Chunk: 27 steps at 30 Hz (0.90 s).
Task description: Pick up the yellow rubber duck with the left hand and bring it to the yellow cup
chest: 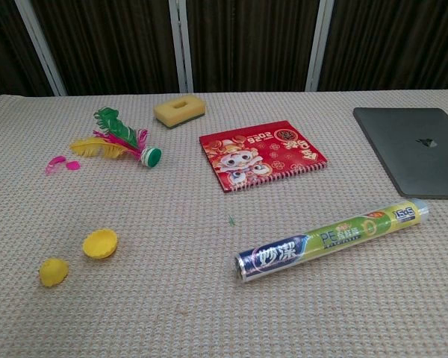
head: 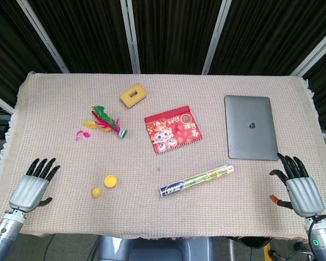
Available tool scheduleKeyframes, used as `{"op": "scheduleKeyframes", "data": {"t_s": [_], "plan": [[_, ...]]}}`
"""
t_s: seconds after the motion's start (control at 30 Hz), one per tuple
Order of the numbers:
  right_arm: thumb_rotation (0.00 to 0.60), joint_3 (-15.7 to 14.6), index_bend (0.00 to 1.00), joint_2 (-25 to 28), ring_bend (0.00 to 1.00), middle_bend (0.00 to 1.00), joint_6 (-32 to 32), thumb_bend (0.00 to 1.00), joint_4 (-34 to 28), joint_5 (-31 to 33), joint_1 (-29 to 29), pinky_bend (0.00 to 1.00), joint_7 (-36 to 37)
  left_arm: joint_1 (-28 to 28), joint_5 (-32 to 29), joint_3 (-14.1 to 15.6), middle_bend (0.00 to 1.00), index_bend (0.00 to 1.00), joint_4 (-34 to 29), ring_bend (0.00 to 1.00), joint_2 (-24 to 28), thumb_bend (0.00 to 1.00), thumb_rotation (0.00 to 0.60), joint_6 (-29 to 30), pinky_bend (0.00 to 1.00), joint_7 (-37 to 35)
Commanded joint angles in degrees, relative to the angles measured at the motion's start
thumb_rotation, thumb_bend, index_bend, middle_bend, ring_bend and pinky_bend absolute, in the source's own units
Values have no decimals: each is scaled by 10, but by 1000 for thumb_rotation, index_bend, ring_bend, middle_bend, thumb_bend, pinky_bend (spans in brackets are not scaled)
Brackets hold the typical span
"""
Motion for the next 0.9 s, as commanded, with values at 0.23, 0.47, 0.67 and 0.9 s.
{"op": "scheduleKeyframes", "data": {"t_s": [0.23,0.47,0.67,0.9], "plan": [[600,-1,356,1,0,0,4,0,0,-2,-2,0,-1,1,1,0,0,116,-3,0,2,123,600,3,0,0],[600,-1,355,-1,0,0,2,0,3,-3,-1,0,-2,-1,2,0,0,114,1,0,-1,125,600,0,0,0],[600,-1,355,0,0,0,4,0,0,-3,-1,0,2,0,-5,-2,0,115,2,0,-2,128,600,-1,0,0],[600,-2,355,1,0,4,9,0,3,-6,-4,0,9,-2,7,-1,0,124,0,0,-3,130,600,5,0,2]]}}
